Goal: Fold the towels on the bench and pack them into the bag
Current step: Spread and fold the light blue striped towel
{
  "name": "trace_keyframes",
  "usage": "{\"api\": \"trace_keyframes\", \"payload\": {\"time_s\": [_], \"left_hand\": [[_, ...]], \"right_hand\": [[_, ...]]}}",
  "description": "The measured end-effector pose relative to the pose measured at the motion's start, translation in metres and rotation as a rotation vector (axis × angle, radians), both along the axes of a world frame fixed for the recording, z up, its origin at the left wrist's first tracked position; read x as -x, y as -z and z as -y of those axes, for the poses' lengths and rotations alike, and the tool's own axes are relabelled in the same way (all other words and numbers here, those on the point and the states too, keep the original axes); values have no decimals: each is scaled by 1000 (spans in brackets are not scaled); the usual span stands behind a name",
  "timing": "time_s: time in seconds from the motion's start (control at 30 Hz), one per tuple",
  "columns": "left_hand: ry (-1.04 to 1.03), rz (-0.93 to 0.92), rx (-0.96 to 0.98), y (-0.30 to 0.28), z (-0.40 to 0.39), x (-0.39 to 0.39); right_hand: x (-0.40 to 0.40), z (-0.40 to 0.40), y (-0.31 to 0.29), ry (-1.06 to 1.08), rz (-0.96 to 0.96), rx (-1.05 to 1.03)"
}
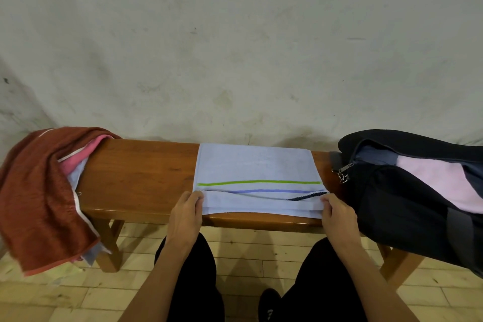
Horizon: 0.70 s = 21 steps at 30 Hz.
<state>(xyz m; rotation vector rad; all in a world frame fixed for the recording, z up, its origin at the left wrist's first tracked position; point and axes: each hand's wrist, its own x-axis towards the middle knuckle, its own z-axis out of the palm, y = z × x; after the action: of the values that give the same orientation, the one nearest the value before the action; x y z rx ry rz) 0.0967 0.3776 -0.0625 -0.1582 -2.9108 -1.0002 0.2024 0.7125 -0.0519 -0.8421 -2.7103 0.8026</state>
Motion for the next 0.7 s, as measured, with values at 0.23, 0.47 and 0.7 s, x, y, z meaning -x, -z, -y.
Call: {"api": "trace_keyframes", "payload": {"time_s": [0.23,0.47,0.7], "left_hand": [[7,30,9,5,3,2],[-5,38,-15,8,9,-2],[96,63,-94,8,23,-6]], "right_hand": [[-2,3,-1,-35,38,-12],[-7,3,-1,-2,40,-32],[-18,2,0,-43,84,-77]]}}
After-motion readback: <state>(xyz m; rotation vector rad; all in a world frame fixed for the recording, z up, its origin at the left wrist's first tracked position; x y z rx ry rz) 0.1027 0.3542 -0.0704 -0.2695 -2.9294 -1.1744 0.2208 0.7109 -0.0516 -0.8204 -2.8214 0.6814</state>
